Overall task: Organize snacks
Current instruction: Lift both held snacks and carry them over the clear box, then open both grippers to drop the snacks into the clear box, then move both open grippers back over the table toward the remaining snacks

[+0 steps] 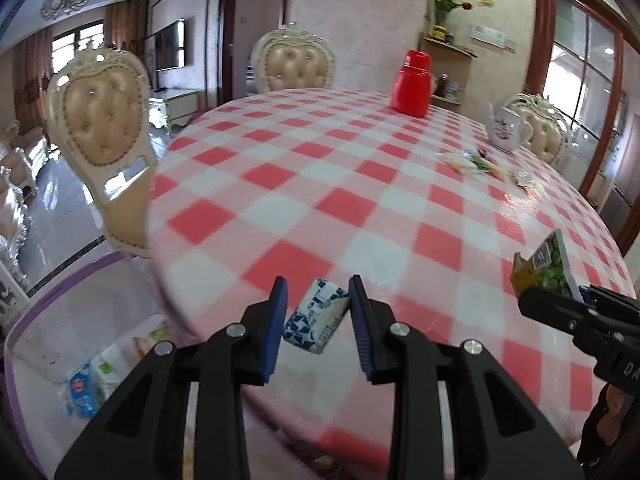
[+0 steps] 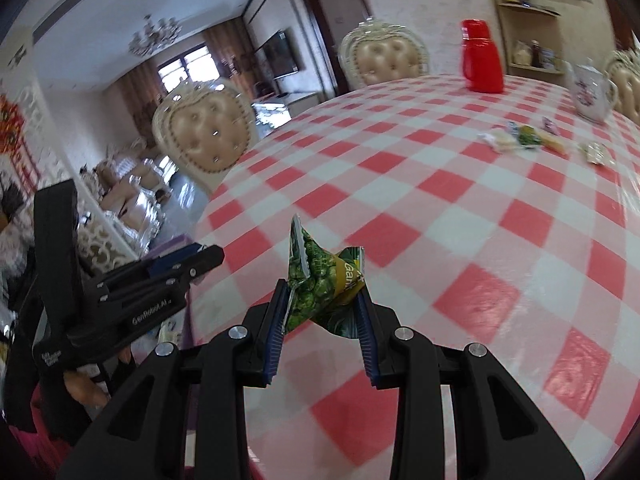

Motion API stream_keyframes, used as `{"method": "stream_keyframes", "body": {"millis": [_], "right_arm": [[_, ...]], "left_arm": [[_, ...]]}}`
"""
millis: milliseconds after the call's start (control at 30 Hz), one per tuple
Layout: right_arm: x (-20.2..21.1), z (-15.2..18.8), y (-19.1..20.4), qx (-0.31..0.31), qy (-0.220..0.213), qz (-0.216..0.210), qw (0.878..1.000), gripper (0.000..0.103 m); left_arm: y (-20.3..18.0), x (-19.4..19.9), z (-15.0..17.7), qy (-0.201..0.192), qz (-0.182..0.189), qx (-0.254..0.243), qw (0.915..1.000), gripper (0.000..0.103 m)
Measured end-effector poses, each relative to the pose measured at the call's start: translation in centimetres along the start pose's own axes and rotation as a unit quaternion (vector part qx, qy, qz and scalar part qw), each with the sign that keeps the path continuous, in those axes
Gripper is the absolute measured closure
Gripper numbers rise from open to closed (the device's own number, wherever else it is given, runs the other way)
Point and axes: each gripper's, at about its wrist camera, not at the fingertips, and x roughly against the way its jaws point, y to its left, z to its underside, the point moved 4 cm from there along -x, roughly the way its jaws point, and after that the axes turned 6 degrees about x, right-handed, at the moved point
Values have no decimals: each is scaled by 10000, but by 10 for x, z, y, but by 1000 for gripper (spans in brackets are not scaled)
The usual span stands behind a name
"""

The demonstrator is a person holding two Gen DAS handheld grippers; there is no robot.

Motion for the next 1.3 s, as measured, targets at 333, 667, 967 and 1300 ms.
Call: {"method": "stream_keyframes", "body": {"millis": [333, 667, 967, 1300], "right_arm": [[-30, 5, 80, 876, 322, -354, 9950, 71], [-59, 32, 189, 2018, 743, -1277, 9682, 70], [-42, 14, 178, 1618, 264, -1662, 9724, 36], [-6, -11, -5, -148, -290, 1, 9995, 22]], "left_arm": [[62, 23, -13, -198, -638, 109, 9977, 71], [127, 46, -11, 183, -1176, -397, 9921, 70], [177, 73, -22, -176, -2016, 680, 9769, 12], [3, 43, -60, -112, 493, 701, 9963, 4]]}}
